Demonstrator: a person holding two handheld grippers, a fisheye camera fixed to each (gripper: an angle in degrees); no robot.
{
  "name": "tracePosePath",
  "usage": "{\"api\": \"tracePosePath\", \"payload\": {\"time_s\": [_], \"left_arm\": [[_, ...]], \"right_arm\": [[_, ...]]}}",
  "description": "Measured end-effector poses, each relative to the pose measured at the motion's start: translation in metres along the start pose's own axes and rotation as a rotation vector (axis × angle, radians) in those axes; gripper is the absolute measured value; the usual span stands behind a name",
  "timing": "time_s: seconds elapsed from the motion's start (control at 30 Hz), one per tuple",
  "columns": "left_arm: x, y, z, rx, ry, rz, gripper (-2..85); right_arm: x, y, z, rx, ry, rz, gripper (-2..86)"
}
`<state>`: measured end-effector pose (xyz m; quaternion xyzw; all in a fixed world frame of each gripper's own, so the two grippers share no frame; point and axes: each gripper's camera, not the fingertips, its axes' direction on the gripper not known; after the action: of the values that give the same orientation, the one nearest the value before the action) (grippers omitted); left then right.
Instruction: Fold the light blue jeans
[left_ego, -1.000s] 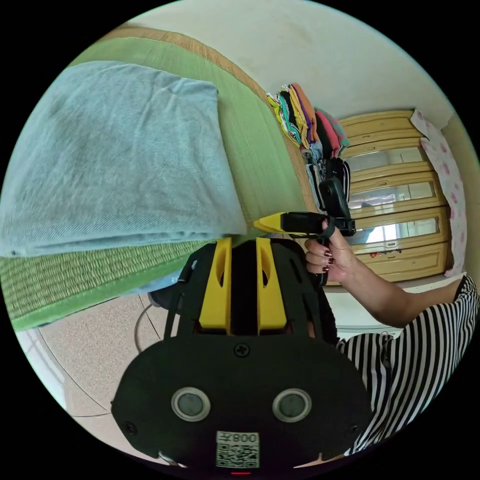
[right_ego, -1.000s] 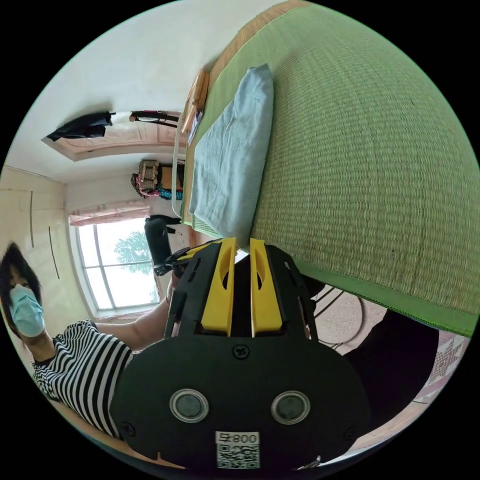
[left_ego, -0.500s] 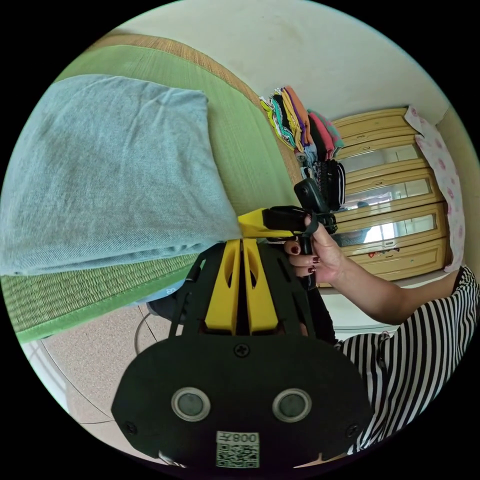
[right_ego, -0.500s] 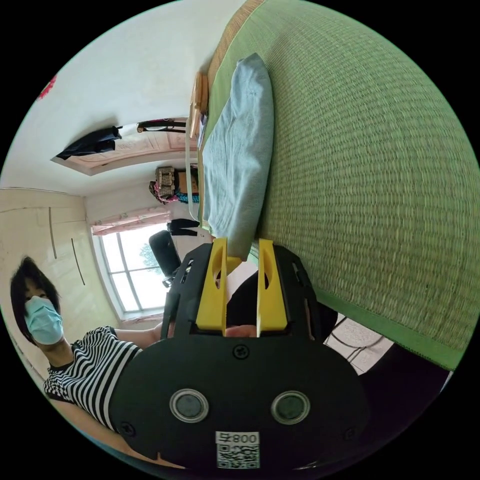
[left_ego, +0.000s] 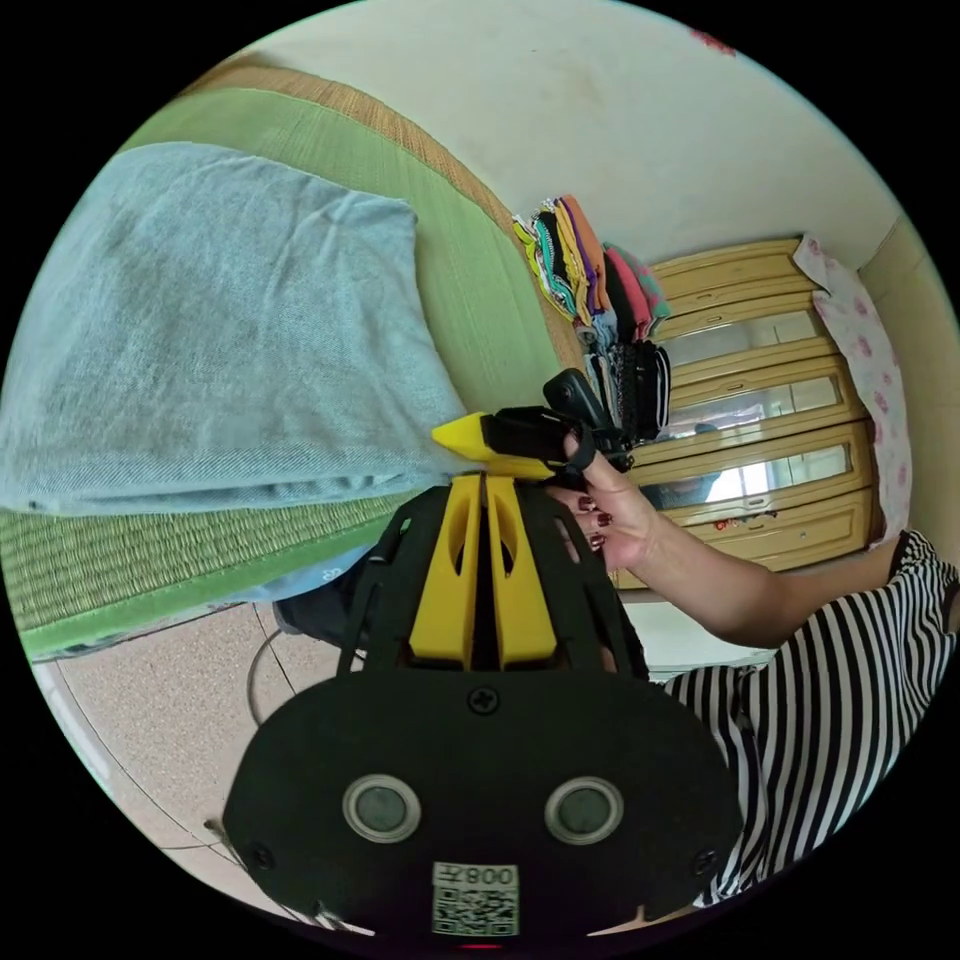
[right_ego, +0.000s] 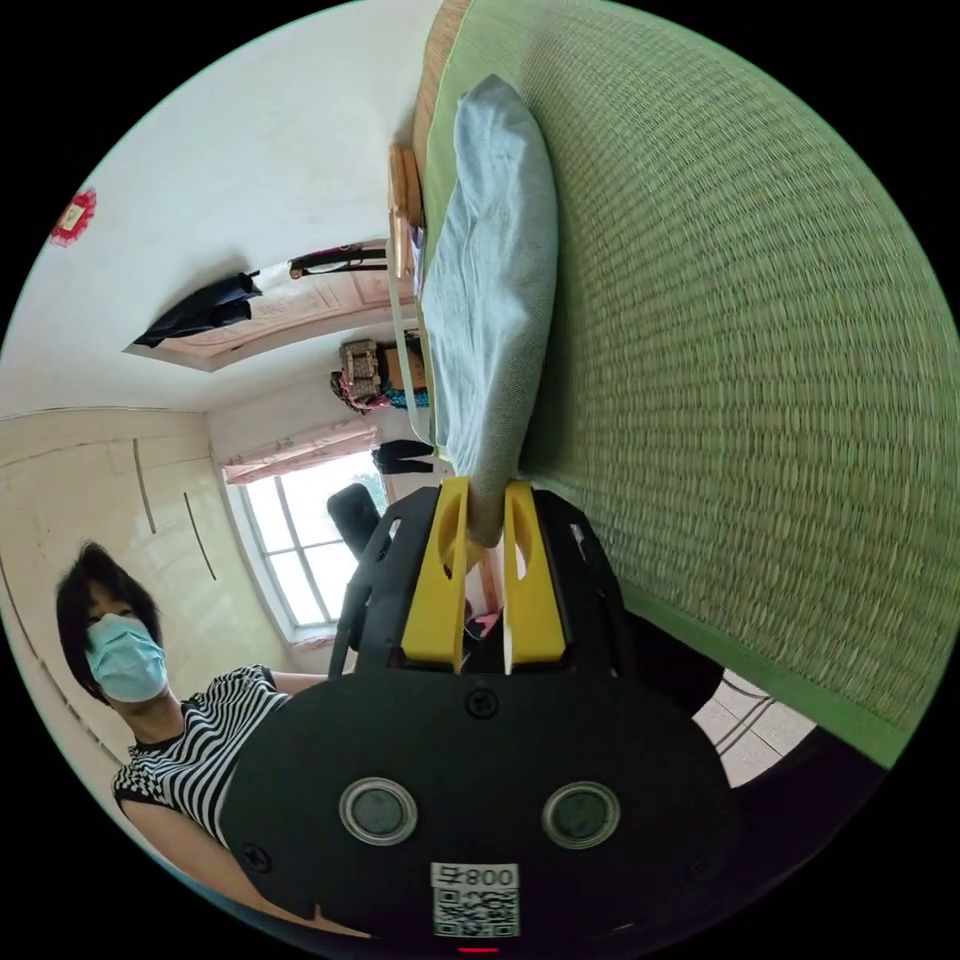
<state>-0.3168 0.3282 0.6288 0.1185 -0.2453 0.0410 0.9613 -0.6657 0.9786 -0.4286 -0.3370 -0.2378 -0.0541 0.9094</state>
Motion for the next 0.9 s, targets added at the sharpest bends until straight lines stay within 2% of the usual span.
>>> {"api": "tracePosePath", "payload": {"time_s": [0.2,0.37,0.57,0.73,0.9], "left_arm": [[-0.034,0.035,-0.022,0.108,0.043,-0.137,1.4],[-0.081,0.080,-0.057,0.357,0.166,-0.369,6.2],[-0.109,0.108,-0.081,0.563,0.271,-0.511,9.7],[-0.124,0.118,-0.085,0.652,0.415,-0.618,13.0],[-0.122,0.120,-0.096,0.662,0.437,-0.695,14.2]], "right_arm": [[-0.019,-0.004,0.002,-0.008,0.009,-0.054,5.9],[-0.036,-0.009,0.006,-0.016,0.029,-0.092,5.7],[-0.051,-0.014,0.009,-0.011,0.031,-0.119,5.6],[-0.067,-0.023,0.018,-0.026,0.066,-0.157,5.5],[-0.071,-0.028,0.026,-0.029,0.084,-0.178,5.4]]}}
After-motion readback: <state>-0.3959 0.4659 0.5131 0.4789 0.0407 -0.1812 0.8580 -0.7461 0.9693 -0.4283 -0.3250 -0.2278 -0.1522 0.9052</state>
